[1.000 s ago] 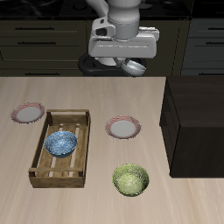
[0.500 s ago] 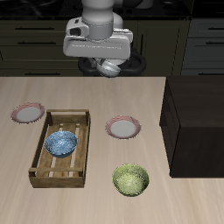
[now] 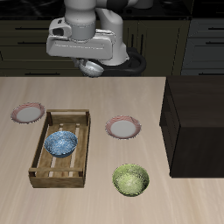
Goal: Place the white bowl on the off-center plate and place the green bowl on top of the wooden shelf
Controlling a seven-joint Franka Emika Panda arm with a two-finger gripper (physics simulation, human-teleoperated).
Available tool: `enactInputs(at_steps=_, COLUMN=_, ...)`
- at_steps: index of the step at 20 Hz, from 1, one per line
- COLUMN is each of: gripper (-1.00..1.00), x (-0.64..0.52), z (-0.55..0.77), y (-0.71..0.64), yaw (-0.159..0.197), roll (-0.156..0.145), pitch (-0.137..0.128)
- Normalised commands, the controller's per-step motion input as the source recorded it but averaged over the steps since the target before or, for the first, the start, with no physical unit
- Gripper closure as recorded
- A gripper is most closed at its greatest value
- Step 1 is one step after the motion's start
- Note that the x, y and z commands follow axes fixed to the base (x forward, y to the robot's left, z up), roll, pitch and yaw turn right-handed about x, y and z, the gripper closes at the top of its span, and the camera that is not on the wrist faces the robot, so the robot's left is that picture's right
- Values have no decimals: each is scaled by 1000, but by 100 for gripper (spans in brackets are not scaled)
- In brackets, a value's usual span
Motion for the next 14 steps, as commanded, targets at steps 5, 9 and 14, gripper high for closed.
enactInputs(at_steps=5, gripper=100, x=-146, z=16, y=-551, yaw=-13, roll=-22, pitch=-7)
enactInputs(at_steps=9, gripper=100, x=-159, z=-26, y=-392, yaw=15, roll=-3, pitch=-13)
enactInputs(at_steps=14, gripper=100, x=-204, z=-1, y=-535, yaw=-6, roll=-43, pitch=-17)
